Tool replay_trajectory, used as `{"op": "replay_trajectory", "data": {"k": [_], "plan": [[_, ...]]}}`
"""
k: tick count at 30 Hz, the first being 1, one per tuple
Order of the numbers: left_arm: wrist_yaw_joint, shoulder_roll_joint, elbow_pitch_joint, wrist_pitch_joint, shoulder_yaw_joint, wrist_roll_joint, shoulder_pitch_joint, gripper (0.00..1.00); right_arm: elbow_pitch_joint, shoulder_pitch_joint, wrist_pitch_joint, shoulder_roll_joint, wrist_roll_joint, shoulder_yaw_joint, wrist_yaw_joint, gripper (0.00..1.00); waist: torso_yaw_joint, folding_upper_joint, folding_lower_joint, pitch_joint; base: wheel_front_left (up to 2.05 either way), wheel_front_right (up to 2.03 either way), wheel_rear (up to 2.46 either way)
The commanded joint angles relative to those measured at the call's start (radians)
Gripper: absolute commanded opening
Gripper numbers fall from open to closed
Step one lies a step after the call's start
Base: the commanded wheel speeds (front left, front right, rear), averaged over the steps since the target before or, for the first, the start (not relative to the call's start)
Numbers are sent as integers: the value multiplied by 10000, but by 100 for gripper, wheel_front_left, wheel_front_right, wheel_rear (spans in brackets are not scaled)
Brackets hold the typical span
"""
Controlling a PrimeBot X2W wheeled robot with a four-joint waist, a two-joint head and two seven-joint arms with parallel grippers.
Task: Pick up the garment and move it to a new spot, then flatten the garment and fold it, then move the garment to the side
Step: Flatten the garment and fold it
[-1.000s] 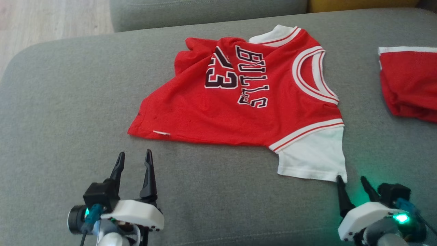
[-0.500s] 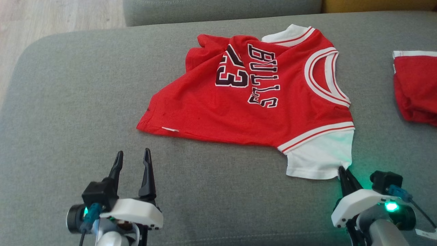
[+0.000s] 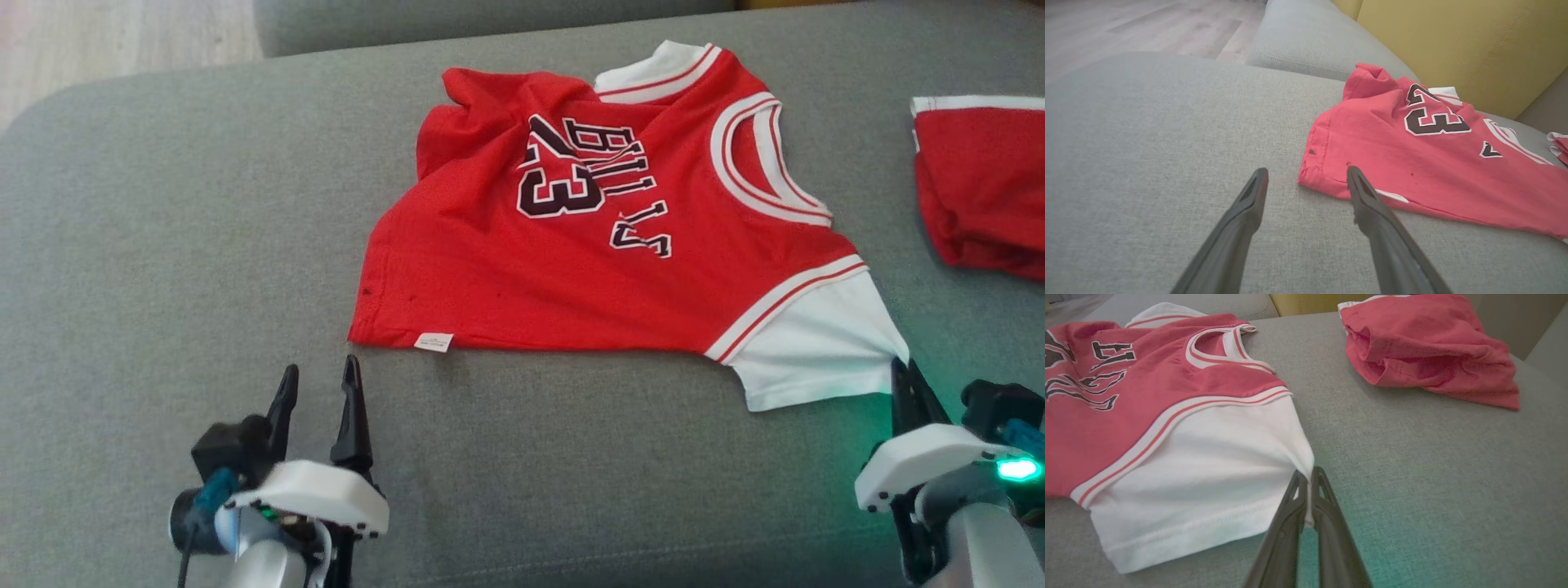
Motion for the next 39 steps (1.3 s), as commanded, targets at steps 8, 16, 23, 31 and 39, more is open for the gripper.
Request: {"op": "replay_trajectory", "data": {"k": [8,16,23,31,39], "plan": [[39,-11,939,605,-158,-1308,-1537,100,-955,57,250,-58,69,232,-9,0,-172,0,-1,352,0,0,0],[332,-11,2377,1263,-390,-1997,-2640,100,-1238,-134,279,-58,99,425,-9,0,-439,0,-1,636,0,0,0],[390,-11,3227,1549,-623,-2219,-3216,80,-1378,-226,280,-58,175,762,-9,0,-655,0,-1,696,0,0,0],[186,-6,3521,1866,-1104,-2259,-3176,0,-1637,-188,251,-58,207,1032,-9,0,-764,0,-1,283,0,0,0],[12,115,2404,957,-904,-2379,-2821,0,-2675,-179,11,-97,436,1193,-9,0,-636,0,-1,-461,0,0,0]]}}
